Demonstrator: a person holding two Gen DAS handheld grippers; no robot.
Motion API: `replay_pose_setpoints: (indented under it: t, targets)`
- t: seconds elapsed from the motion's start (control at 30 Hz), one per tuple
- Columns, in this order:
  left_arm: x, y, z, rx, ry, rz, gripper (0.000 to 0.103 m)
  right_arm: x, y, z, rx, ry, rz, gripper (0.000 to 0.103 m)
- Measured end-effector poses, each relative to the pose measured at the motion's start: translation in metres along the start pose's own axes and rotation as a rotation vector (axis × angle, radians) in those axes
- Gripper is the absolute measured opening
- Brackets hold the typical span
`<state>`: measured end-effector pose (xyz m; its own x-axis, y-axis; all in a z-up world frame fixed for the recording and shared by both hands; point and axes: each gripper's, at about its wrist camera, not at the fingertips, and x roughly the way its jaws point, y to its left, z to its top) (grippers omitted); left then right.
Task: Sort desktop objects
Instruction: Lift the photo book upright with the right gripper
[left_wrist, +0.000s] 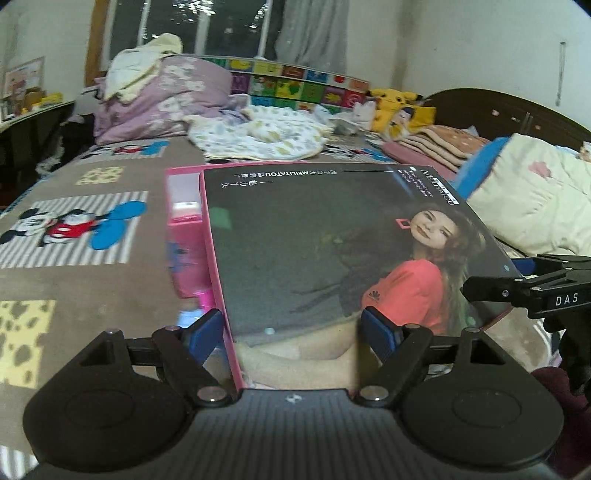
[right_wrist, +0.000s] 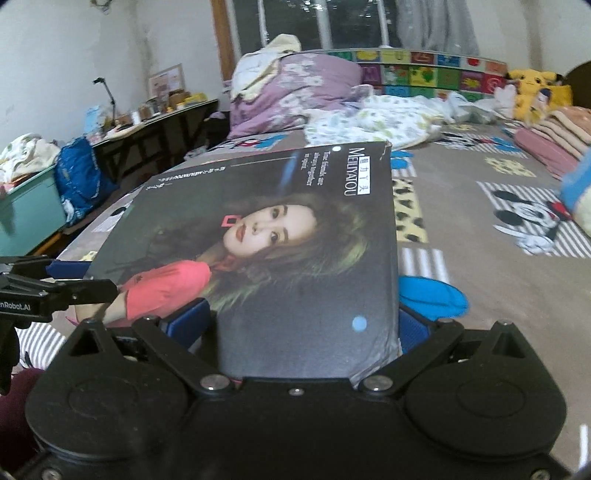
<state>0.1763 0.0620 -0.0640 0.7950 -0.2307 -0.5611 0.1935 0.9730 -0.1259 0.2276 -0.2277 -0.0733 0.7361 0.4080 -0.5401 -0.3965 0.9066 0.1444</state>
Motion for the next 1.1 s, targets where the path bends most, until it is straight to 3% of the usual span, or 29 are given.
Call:
replay_pose_setpoints:
  t: [0.43, 0.83, 1.1]
  targets:
    - [0.013, 0.065, 0.028, -0.056, -0.004, 0.066, 0.081, 0.062, 0.040, 0.043, 0.000, 0.020, 0.039, 0.103]
    - [0.064, 0.106, 0.073, -0.071, 0.002, 0.067, 0.081, 0.115, 0.045, 0.086, 0.001, 0.038, 0.016, 0.103]
    - [0.103, 0.123, 0.085, -0.088, 0.019, 0.065, 0.081, 0.150, 0.043, 0.109, -0.010, 0.056, -0.023, 0.103]
